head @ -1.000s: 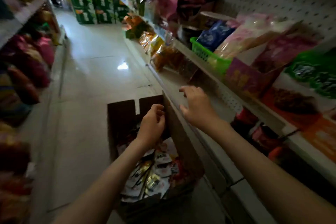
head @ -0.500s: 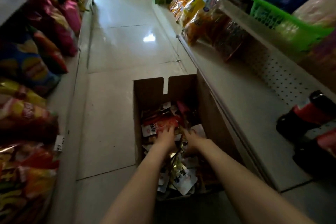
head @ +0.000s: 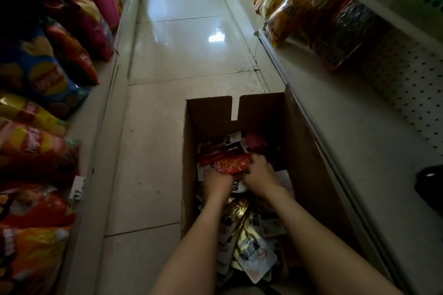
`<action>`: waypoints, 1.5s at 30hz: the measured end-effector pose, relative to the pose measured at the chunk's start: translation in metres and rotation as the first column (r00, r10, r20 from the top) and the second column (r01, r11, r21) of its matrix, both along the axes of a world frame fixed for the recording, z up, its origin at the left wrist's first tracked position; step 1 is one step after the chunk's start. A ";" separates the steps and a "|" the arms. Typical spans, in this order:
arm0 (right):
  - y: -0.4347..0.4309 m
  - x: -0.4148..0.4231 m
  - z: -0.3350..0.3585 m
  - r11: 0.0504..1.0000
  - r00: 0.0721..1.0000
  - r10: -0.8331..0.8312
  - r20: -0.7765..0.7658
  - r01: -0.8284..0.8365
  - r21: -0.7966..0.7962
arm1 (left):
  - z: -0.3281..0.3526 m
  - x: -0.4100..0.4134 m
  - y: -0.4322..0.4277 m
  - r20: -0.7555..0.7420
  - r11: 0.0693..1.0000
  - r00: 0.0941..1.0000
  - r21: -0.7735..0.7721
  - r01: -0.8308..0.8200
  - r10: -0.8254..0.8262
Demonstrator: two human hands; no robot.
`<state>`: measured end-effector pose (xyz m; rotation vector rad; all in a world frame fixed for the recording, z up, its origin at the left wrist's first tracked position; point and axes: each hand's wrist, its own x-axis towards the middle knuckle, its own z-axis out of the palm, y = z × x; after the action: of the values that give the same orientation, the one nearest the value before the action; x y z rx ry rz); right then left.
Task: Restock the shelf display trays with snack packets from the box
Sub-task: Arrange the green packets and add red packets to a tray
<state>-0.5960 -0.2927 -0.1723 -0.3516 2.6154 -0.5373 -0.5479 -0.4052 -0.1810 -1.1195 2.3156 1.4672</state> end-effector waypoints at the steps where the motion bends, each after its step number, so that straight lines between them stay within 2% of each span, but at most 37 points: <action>1: -0.004 -0.004 0.000 0.999 0.995 0.035 -0.094 -0.038 -0.026 | -0.002 0.000 -0.002 0.000 0.976 0.981 0.105 -0.190 0.192; 3: -0.013 -0.009 -0.006 0.977 0.964 0.211 -0.164 -0.211 0.015 | -0.008 -0.001 -0.005 0.079 0.863 0.892 0.228 -0.450 0.445; 5: -0.025 -0.014 -0.019 0.919 0.921 0.381 -0.074 -0.369 0.140 | -0.014 -0.004 -0.007 0.138 0.806 0.847 0.263 -0.531 0.513; 7: -0.033 -0.020 -0.031 0.890 0.918 0.394 0.035 -0.391 0.234 | -0.017 -0.009 -0.007 0.156 0.767 0.824 0.305 -0.565 0.545; 9: -0.040 -0.026 -0.036 0.880 0.928 0.364 0.079 -0.371 0.298 | -0.022 -0.013 -0.009 0.178 0.674 0.781 0.414 -0.611 0.599; 11: -0.042 -0.031 -0.037 0.877 0.933 0.357 0.044 -0.351 0.327 | -0.020 -0.012 -0.010 0.178 0.568 0.741 0.535 -0.625 0.648; 12: -0.042 -0.030 -0.039 0.883 0.935 0.356 -0.005 -0.334 0.330 | -0.019 -0.011 -0.009 0.146 0.550 0.741 0.579 -0.601 0.655; 16: -0.038 -0.019 -0.046 0.894 0.914 0.364 -0.178 -0.289 0.342 | -0.022 -0.010 -0.008 0.039 0.573 0.772 0.647 -0.503 0.635; 20: -0.031 -0.020 -0.043 0.899 0.895 0.386 -0.224 -0.312 0.307 | -0.026 -0.015 -0.008 0.033 0.665 0.825 0.575 -0.477 0.563; 23: -0.031 -0.022 -0.043 0.872 0.857 0.467 -0.216 -0.406 0.273 | -0.031 -0.017 -0.007 0.061 0.709 0.855 0.529 -0.466 0.516; 27: -0.042 -0.024 -0.040 0.835 0.849 0.518 -0.108 -0.473 0.281 | -0.032 -0.017 -0.009 0.133 0.659 0.841 0.562 -0.500 0.525; 28: -0.046 -0.025 -0.040 0.815 0.845 0.530 -0.071 -0.484 0.319 | -0.031 -0.017 -0.010 0.153 0.636 0.827 0.569 -0.521 0.541; 30: -0.054 -0.028 -0.038 0.747 0.830 0.558 0.008 -0.507 0.430 | -0.029 -0.018 -0.012 0.206 0.531 0.774 0.621 -0.576 0.599; 32: -0.061 -0.031 -0.039 0.706 0.825 0.563 0.046 -0.509 0.492 | -0.029 -0.019 -0.012 0.225 0.495 0.757 0.638 -0.590 0.614; 36: -0.062 -0.030 -0.032 0.771 0.849 0.527 0.024 -0.490 0.406 | -0.019 -0.016 -0.012 0.200 0.500 0.791 0.679 -0.538 0.578; 39: -0.050 -0.024 0.000 0.870 0.891 0.454 0.026 -0.449 0.203 | -0.012 -0.019 -0.006 0.146 0.456 0.831 0.778 -0.432 0.537; 43: -0.035 -0.013 0.043 0.951 0.949 0.307 0.074 -0.304 -0.046 | -0.001 -0.027 0.007 0.160 0.289 0.851 0.896 -0.338 0.499; 45: -0.030 -0.007 0.049 0.970 0.967 0.217 0.133 -0.199 -0.136 | 0.009 -0.026 0.010 0.163 0.242 0.859 0.919 -0.311 0.485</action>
<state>-0.6031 -0.3223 -0.1231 -0.5956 2.3739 -0.6266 -0.5738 -0.3955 -0.1722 -1.1975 0.7276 2.5942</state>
